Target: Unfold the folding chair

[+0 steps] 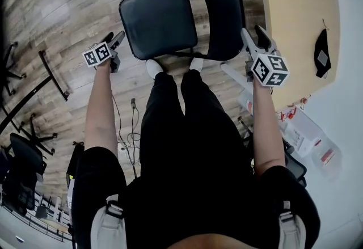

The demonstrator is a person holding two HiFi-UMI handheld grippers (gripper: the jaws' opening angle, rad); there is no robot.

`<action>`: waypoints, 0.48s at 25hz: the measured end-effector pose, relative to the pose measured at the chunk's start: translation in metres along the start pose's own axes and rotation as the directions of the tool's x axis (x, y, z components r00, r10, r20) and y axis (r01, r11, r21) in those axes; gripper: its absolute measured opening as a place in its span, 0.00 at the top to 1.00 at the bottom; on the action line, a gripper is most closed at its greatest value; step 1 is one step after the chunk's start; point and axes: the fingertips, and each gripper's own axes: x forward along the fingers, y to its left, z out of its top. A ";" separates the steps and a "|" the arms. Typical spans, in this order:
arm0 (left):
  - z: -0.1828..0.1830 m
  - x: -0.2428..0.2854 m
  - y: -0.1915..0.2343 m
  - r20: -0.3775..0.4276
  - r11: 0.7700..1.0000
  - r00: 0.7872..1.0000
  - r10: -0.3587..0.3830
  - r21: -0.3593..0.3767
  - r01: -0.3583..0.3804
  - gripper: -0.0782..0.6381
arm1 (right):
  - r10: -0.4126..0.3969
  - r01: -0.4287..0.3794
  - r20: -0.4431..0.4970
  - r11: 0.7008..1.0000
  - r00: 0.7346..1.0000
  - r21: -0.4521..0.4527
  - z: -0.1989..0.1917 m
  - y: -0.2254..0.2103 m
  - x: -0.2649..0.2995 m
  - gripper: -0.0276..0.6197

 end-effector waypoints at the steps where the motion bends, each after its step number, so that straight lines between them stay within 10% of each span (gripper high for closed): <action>1: 0.009 -0.009 -0.020 0.012 1.000 1.000 -0.006 0.026 0.005 0.46 | 0.030 -0.030 0.032 0.999 0.999 -0.012 0.010 0.005 -0.006 0.64; 12: 0.059 -0.091 -0.282 0.165 0.928 0.974 -0.158 0.361 0.089 0.46 | 0.393 -0.364 0.257 0.919 0.883 -0.154 0.089 0.069 -0.072 0.64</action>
